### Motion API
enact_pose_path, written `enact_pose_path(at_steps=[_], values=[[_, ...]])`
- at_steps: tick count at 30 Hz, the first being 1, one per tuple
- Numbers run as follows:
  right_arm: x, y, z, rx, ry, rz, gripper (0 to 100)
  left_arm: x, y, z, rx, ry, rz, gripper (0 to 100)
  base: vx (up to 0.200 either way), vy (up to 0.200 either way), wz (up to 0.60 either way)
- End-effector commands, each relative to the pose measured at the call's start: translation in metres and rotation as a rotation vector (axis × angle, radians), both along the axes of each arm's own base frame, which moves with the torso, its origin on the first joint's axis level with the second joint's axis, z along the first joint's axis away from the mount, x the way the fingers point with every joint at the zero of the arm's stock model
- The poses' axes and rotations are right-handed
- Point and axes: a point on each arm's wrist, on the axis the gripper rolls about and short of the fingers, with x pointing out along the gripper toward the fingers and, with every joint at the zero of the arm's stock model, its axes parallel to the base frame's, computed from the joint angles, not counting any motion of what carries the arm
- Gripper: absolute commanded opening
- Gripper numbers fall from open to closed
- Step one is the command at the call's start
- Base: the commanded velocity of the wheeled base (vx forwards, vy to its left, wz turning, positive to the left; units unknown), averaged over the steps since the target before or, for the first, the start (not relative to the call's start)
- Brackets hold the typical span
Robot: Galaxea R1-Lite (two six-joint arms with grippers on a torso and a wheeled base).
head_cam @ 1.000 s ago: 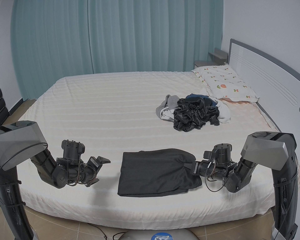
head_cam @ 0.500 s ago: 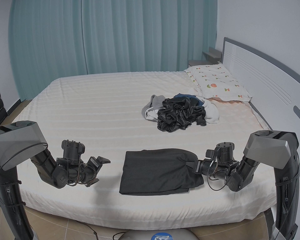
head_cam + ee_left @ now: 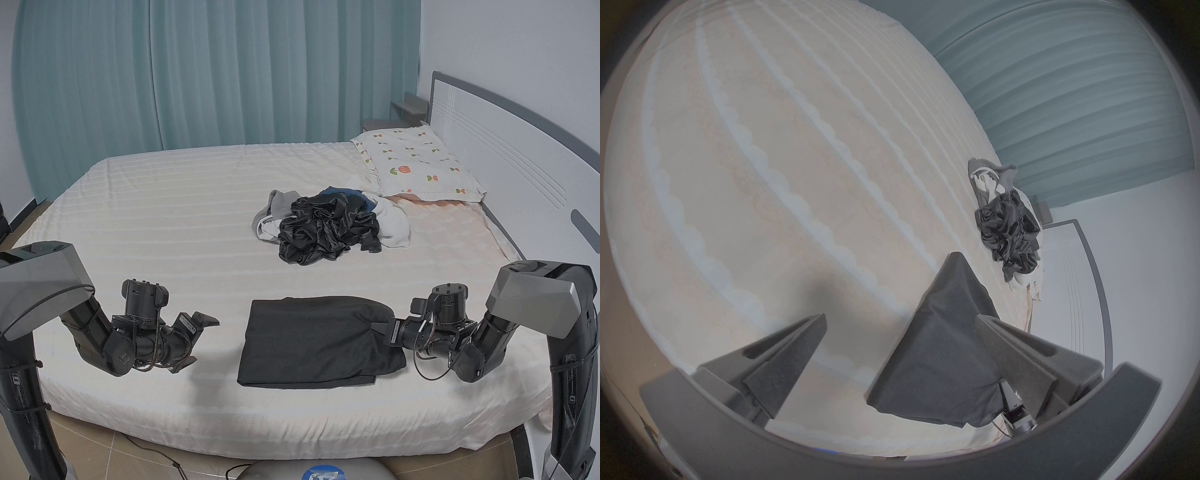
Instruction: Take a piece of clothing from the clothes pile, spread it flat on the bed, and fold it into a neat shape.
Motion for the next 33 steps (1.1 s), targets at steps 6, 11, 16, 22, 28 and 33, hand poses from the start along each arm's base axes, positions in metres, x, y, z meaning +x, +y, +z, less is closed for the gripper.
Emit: enact_pose_path(at_steps=[6, 11, 16, 22, 28, 33], values=[[-0.002, 0.009, -0.014, -0.009, 0.035, 0.038, 100, 0.000, 0.000, 0.000, -0.001, 0.000, -0.001, 100, 0.000, -0.033, 0.00], [-0.001, 0.008, -0.009, -0.007, 0.025, 0.030, 100, 0.000, 0.000, 0.000, -0.001, 0.000, -0.001, 100, 0.000, 0.000, 0.00], [0.007, 0.002, -0.006, 0.009, 0.014, -0.004, 100, 0.000, 0.000, 0.000, -0.001, 0.000, -0.001, 100, 0.000, 0.000, 0.00], [0.020, 0.008, -0.014, 0.092, 0.055, -0.081, 100, 0.000, 0.000, 0.000, -0.002, 0.001, 0.000, 100, 0.000, 0.000, 0.00], [0.030, 0.013, -0.016, 0.157, 0.113, -0.126, 0, 0.000, 0.000, 0.000, -0.002, 0.001, 0.000, 100, 0.000, 0.000, 0.00], [0.032, 0.014, -0.011, 0.235, 0.159, -0.157, 0, 0.000, 0.000, 0.000, 0.000, 0.000, 0.001, 100, 0.000, 0.000, 0.00]])
